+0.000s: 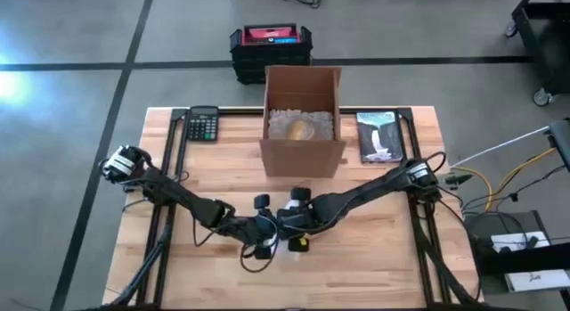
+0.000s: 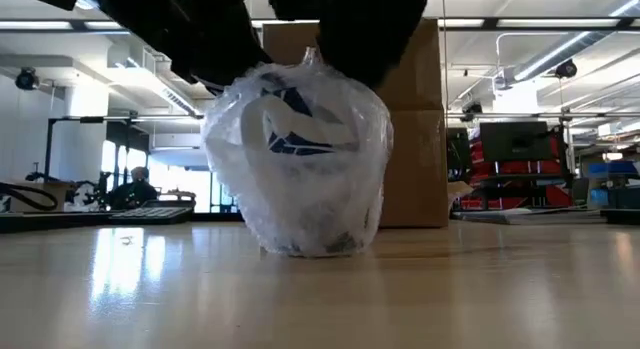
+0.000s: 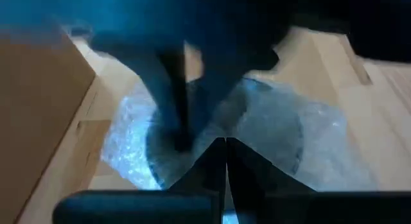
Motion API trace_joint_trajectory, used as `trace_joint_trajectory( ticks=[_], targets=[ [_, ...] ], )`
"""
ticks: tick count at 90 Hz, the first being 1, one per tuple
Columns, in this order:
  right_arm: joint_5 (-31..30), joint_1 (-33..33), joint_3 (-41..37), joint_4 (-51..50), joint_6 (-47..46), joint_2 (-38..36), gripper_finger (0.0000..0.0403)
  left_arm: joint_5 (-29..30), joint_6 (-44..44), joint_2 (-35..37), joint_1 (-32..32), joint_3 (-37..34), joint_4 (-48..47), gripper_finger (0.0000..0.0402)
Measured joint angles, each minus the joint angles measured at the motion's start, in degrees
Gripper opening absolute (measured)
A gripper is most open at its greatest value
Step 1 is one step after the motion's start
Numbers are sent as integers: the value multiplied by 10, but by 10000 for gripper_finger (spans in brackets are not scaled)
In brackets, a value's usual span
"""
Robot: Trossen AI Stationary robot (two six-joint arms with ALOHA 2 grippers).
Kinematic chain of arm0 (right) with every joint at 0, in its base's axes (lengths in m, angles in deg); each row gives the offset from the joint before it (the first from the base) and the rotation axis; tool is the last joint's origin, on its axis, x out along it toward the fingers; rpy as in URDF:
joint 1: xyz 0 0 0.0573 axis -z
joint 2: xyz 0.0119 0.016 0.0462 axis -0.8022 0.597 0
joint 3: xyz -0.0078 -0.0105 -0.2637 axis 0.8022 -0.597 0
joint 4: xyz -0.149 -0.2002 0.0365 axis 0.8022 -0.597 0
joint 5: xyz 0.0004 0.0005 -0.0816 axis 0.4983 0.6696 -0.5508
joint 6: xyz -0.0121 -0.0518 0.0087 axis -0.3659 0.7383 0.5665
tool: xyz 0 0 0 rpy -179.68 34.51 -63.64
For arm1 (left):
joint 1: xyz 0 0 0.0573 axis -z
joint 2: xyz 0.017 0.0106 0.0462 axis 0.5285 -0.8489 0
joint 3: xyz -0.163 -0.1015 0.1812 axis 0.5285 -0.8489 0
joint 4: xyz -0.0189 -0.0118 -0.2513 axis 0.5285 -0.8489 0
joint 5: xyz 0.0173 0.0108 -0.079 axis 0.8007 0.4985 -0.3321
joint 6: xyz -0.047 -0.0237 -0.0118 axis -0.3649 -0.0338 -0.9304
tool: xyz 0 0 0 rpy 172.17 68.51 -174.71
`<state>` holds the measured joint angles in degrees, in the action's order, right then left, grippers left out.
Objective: Wrap mug
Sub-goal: Wrap the blue mug in bubble wrap
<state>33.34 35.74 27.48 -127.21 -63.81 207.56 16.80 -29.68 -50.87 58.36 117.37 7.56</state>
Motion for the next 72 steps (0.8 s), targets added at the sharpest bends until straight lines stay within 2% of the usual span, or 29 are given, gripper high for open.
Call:
trace_joint_trajectory(
  ticks=[18,44,72],
  targets=[
    [17,0,24,-12,21,7,0,0,0,3,0,0,-11,0],
    [69,-7,104,-99,41,-40,0,-2,1,6,0,-1,-14,0],
    [89,-12,84,-42,63,-8,0,2,-2,12,3,-2,-27,0]
  ],
)
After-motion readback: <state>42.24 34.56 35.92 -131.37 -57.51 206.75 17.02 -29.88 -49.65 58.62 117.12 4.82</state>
